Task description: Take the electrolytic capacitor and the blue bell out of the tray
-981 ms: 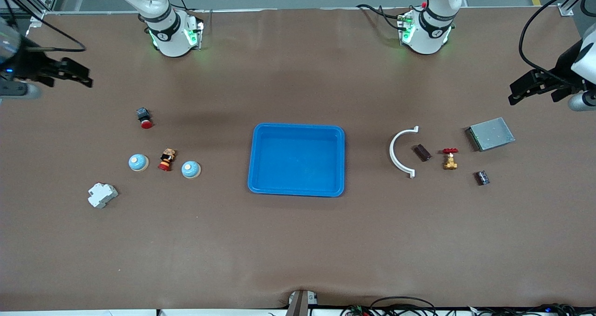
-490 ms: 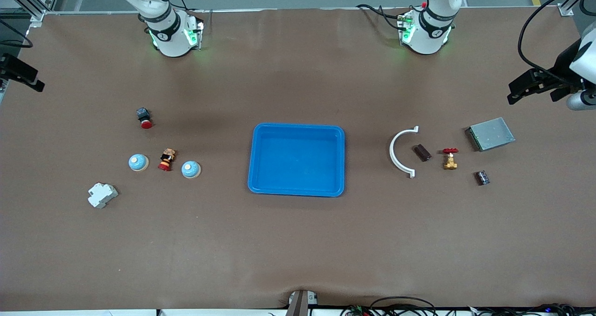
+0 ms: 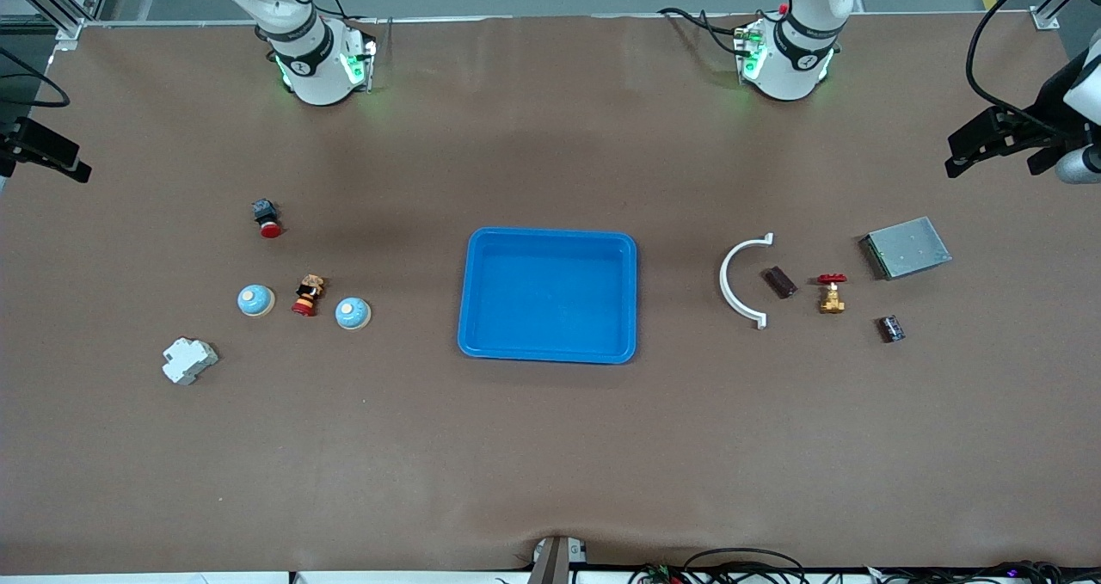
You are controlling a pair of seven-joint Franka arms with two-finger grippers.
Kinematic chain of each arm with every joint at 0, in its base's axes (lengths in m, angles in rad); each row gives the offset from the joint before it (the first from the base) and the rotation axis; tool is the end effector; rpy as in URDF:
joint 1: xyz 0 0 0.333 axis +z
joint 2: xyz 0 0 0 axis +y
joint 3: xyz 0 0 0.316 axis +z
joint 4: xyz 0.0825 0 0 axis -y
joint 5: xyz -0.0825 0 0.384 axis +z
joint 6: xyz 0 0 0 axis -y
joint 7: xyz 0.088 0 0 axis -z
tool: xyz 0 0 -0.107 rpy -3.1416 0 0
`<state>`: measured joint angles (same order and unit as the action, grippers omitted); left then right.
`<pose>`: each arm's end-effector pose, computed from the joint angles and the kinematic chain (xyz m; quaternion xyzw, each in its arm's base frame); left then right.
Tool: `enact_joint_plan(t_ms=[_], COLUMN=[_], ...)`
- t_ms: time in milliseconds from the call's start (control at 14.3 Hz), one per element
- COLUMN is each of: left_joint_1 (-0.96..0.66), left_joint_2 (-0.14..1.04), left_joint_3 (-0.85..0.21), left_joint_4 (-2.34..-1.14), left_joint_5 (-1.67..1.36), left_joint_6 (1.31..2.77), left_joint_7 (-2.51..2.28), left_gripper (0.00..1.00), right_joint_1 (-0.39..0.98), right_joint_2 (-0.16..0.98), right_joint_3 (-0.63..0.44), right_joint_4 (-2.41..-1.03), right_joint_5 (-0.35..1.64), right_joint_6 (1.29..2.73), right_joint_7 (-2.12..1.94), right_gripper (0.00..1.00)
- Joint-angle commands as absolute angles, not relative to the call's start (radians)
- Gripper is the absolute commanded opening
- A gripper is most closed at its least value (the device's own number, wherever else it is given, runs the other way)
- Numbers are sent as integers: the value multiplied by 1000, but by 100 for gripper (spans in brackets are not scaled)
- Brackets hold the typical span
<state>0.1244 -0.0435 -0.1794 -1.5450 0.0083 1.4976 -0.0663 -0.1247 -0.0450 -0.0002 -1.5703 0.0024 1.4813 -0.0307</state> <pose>0.5330 -0.0308 0.6535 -0.9999 -0.0060 0.0018 0.0081 0.5272 -0.0659 0.6415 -0.9987 0.0470 0.0218 0.0029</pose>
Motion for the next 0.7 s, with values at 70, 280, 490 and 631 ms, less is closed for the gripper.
enact_joint_plan(t_ms=[70,280,490,631], left_joint_1=[133,133,133,129], left_joint_2=[-61,-61,-57,-55], left_joint_3=[-179,-179,-176,-178], left_joint_4=[-1543,-1540,-1520,-1514], left_joint_5=[-20,-20,-18,-18], left_joint_6=[1473,1465,1459,1448], left_joint_7=[-38,-41,-48,-49], left_gripper=[100,100,100,100], right_joint_1=[-130,-129,-130,-130], right_joint_2=[-83,-81,-80,-81], right_joint_3=[12,12,12,12], right_joint_4=[-1615,-1615,-1615,-1614], right_joint_5=[12,12,12,12], right_joint_6=[1500,1499,1494,1496], right_joint_7=[-23,-23,-23,-23], right_gripper=[100,100,100,100])
